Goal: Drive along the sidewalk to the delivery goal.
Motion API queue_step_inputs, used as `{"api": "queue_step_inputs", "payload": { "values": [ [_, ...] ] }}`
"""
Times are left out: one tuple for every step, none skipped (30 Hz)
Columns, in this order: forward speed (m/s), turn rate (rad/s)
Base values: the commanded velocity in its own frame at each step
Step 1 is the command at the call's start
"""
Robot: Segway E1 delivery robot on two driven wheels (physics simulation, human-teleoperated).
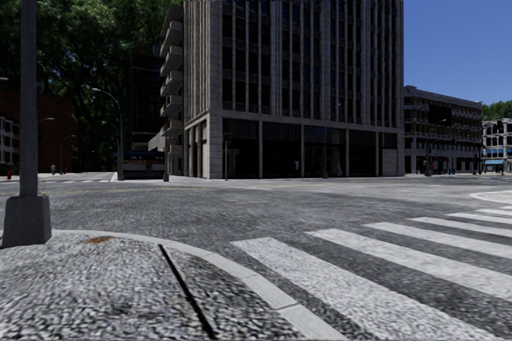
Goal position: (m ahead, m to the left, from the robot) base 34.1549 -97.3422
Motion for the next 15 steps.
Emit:
{"api": "queue_step_inputs", "payload": {
  "values": [
    [1.35,-0.53],
    [1.35,-0.53],
    [1.35,-0.53],
    [1.35,-0.53],
    [1.35,-0.53],
    [1.35,-0.53],
    [1.36,-0.53],
    [1.36,-0.53],
    [1.36,-0.53],
    [1.36,-0.53],
    [1.36,-0.53],
    [1.36,-0.53],
    [1.36,-0.53],
    [1.36,-0.53],
    [1.36,-0.53]
  ]
}}
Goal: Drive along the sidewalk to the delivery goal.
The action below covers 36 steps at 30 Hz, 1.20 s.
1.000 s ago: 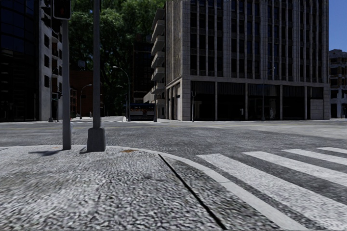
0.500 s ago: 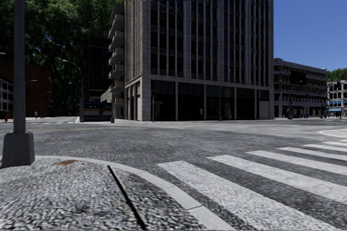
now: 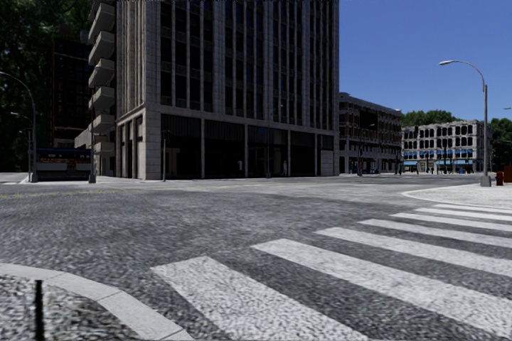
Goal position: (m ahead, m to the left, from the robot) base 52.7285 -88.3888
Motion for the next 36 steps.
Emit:
{"api": "queue_step_inputs", "payload": {
  "values": [
    [1.36,-0.53],
    [1.36,-0.53],
    [1.36,-0.53],
    [1.36,-0.53],
    [1.36,-0.53],
    [1.36,-0.53],
    [1.36,-0.53],
    [1.36,-0.53],
    [1.36,-0.53],
    [1.36,-0.53],
    [1.36,-0.53],
    [1.36,-0.53],
    [1.36,-0.53],
    [1.36,-0.53],
    [1.36,-0.53],
    [1.36,-0.53],
    [1.36,-0.53],
    [1.36,-0.53],
    [1.36,-0.53],
    [1.36,-0.53],
    [1.36,-0.53],
    [1.36,-0.53],
    [1.36,-0.53],
    [1.36,-0.53],
    [1.36,-0.53],
    [1.36,-0.53],
    [1.36,-0.53],
    [1.36,-0.53],
    [1.36,-0.53],
    [1.36,-0.53],
    [1.36,-0.53],
    [1.36,-0.54],
    [1.36,-0.55],
    [1.36,-0.55],
    [1.36,-0.55],
    [1.36,-0.55]
  ]
}}
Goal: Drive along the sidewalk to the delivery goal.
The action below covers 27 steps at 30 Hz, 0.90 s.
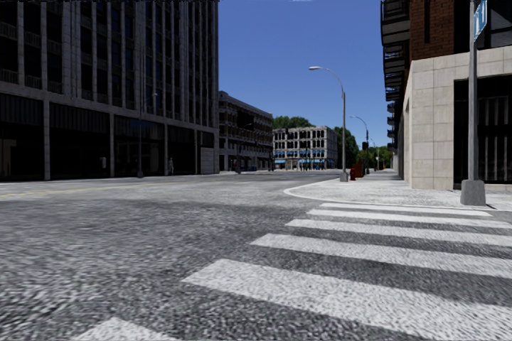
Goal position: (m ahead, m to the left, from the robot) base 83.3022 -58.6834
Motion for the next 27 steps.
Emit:
{"api": "queue_step_inputs", "payload": {
  "values": [
    [1.36,-0.55],
    [1.36,-0.55],
    [1.36,-0.55],
    [1.36,-0.55],
    [1.36,-0.55],
    [1.36,-0.55],
    [1.36,-0.55],
    [1.36,-0.55],
    [1.36,-0.55],
    [1.36,-0.55],
    [1.36,-0.55],
    [1.36,-0.55],
    [1.36,-0.55],
    [1.36,-0.55],
    [1.36,-0.55],
    [1.36,-0.55],
    [1.36,-0.55],
    [1.36,-0.55],
    [1.36,-0.55],
    [1.36,-0.55],
    [1.36,-0.55],
    [1.36,-0.55],
    [1.36,-0.55],
    [1.36,-0.55],
    [1.36,-0.55],
    [1.36,-0.55],
    [1.36,-0.55]
  ]
}}
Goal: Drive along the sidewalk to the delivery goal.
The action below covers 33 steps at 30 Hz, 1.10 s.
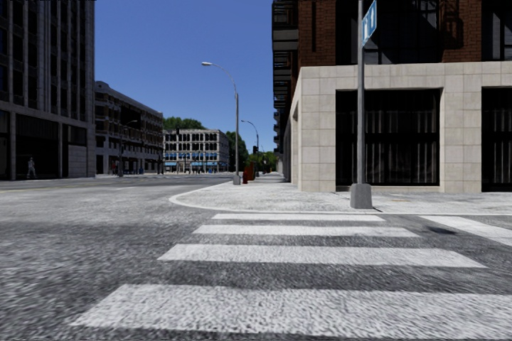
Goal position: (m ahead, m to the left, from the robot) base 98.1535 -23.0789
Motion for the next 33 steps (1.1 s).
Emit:
{"api": "queue_step_inputs", "payload": {
  "values": [
    [1.36,-0.55],
    [1.36,-0.55],
    [1.36,-0.52],
    [1.36,-0.46],
    [1.36,0.00],
    [1.42,0.00],
    [2.00,0.00],
    [2.00,0.00],
    [2.00,0.00],
    [2.00,0.00],
    [2.00,0.00],
    [2.00,0.00],
    [2.00,0.00],
    [2.00,0.00],
    [2.00,0.00],
    [2.00,0.00],
    [2.00,0.00],
    [2.00,0.00],
    [2.00,0.00],
    [2.00,0.00],
    [2.00,0.00],
    [2.00,0.00],
    [2.00,0.00],
    [2.00,0.00],
    [2.00,0.00],
    [2.00,0.00],
    [2.00,0.00],
    [2.00,0.00],
    [2.00,0.00],
    [2.00,0.00],
    [2.00,0.00],
    [2.00,0.00],
    [2.00,0.00]
  ]
}}
